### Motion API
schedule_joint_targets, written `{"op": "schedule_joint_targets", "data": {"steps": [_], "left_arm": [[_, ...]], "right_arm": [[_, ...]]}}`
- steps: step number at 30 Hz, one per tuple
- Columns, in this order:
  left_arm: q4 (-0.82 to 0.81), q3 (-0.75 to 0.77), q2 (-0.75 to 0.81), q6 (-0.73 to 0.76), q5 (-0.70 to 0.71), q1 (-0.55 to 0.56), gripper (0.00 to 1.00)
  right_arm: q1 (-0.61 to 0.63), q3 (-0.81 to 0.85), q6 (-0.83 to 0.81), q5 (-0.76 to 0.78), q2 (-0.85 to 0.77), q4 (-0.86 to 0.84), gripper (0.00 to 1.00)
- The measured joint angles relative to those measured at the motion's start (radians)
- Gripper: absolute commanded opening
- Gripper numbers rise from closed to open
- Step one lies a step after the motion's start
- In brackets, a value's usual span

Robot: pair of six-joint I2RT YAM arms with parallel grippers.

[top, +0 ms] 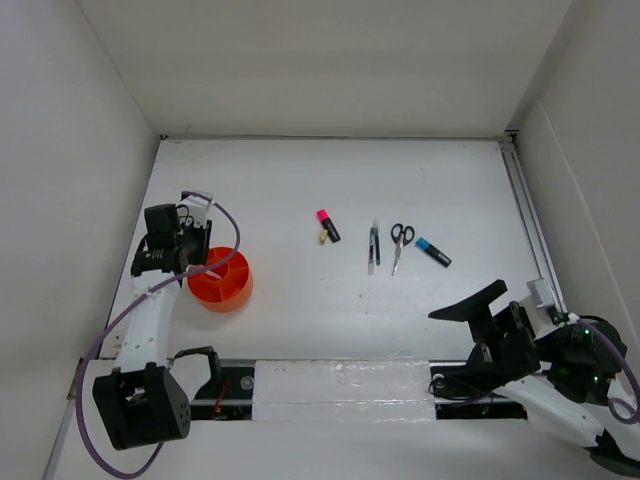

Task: Sort the stationery into containers
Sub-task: Place the stapler in the storage box.

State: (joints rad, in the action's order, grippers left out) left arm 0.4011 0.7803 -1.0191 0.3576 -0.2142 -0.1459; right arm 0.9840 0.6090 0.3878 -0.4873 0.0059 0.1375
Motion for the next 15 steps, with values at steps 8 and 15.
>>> {"op": "schedule_joint_targets", "data": {"steps": [8, 15], "left_arm": [[-0.002, 0.000, 0.000, -0.001, 0.009, 0.000, 0.00], [-0.010, 0.000, 0.000, -0.008, 0.025, 0.000, 0.00]], "right_arm": [[0.000, 0.008, -0.007, 0.002, 0.000, 0.013, 0.99], [0.000, 0.008, -0.008, 0.008, 0.000, 0.013, 0.99]]}}
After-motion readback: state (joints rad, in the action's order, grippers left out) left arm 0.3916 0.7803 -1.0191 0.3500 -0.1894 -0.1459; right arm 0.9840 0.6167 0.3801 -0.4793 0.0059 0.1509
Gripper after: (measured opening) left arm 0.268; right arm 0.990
